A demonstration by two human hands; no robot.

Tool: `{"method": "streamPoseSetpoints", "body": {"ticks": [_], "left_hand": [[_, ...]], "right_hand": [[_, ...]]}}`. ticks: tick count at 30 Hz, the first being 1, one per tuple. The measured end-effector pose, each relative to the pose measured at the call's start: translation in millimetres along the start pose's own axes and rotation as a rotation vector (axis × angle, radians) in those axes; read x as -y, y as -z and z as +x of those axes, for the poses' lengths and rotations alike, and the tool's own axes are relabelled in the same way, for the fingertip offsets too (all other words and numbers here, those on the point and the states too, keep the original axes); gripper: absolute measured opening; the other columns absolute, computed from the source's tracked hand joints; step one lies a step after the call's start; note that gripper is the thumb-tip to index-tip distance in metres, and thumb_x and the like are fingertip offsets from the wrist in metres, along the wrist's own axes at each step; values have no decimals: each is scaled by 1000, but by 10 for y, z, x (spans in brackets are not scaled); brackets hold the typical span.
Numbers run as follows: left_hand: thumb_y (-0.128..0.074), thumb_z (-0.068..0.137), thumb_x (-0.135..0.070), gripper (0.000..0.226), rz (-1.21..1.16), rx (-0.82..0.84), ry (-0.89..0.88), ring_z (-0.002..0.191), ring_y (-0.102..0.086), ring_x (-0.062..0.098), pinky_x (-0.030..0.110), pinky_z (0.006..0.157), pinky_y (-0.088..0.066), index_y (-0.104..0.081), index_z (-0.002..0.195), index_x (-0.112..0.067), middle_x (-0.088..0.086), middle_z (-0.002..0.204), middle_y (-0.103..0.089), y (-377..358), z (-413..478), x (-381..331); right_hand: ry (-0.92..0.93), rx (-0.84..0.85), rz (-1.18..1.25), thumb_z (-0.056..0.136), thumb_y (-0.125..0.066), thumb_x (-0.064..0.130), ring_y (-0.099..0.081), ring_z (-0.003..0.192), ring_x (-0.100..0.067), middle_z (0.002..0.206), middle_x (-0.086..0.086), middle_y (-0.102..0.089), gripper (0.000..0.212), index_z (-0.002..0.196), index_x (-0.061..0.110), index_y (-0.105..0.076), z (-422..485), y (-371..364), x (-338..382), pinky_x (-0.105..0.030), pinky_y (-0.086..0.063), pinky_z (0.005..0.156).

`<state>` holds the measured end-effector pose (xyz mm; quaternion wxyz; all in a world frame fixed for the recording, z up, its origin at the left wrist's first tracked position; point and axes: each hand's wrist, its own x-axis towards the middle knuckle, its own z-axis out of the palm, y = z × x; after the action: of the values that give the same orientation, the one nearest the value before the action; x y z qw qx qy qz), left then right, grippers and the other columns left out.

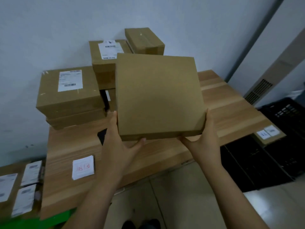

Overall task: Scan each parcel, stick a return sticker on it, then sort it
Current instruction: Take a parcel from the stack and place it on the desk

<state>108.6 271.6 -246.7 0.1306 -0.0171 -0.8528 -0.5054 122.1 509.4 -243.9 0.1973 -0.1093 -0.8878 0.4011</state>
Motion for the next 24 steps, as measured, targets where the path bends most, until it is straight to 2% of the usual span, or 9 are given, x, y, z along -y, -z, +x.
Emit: {"method": "streamPoseSetpoints", "body": {"ticks": [2,5,9,12,15,18,22,24], "left_hand": [[-87,65,-37,109,-15,19,29,123,-40,1,31,102,-41,-20,151,-27,-20,135,-40,-115,-46,51],[-88,66,-33,106,-28,43,114,120,-44,2,27,98,-41,-24,150,-22,-16,129,-45,-326,-91,123],[-89,65,-27,93,-29,32,199,109,-46,-2,20,88,-40,-34,141,-23,-20,115,-47,-694,-100,236],[-89,65,-28,96,-39,29,252,113,-46,-1,20,92,-40,-32,142,-23,-17,121,-48,-1017,-148,325],[-89,64,-32,94,13,44,302,115,-49,5,19,92,-40,-34,140,-24,-13,122,-51,-1357,-215,409],[-87,65,-35,103,77,55,371,121,-46,8,23,94,-41,-26,147,-23,-8,134,-49,-1621,-290,508],[-84,70,-39,122,174,81,378,137,-34,13,31,106,-39,4,154,-30,-9,157,-24,-1842,-326,533],[-83,71,-41,121,225,89,389,138,-32,14,32,105,-39,5,154,-31,-10,158,-21,-1925,-333,545]], "right_hand": [[-15,11,-7,63,-90,32,-33,137,-16,153,-4,-34,124,155,13,-9,-18,-11,-135,-22,-31,101],[-26,61,-46,63,-90,29,-34,138,-22,152,-8,-35,122,154,12,-10,26,-64,-373,-28,-33,103],[-55,168,-77,64,-89,26,-39,134,-26,149,-10,-38,122,155,13,-9,223,-145,-721,-24,-33,91],[-72,251,-95,63,-88,36,-44,129,-29,147,-9,-40,121,154,19,-10,415,-180,-1031,-33,-42,90],[-123,336,-117,63,-87,35,-45,128,-31,146,-11,-40,123,154,21,-6,570,-177,-1384,-37,-43,91],[-146,429,-75,64,-82,42,-47,126,-30,144,-7,-43,120,154,29,-3,670,-191,-1694,-42,-47,94],[-147,486,-48,63,-89,29,-36,136,-25,151,-7,-34,125,155,20,-4,734,-222,-2015,-34,-36,104],[-130,499,-35,62,-90,24,-32,138,-23,152,-7,-32,124,155,16,-7,770,-221,-2130,-30,-30,107]]}}
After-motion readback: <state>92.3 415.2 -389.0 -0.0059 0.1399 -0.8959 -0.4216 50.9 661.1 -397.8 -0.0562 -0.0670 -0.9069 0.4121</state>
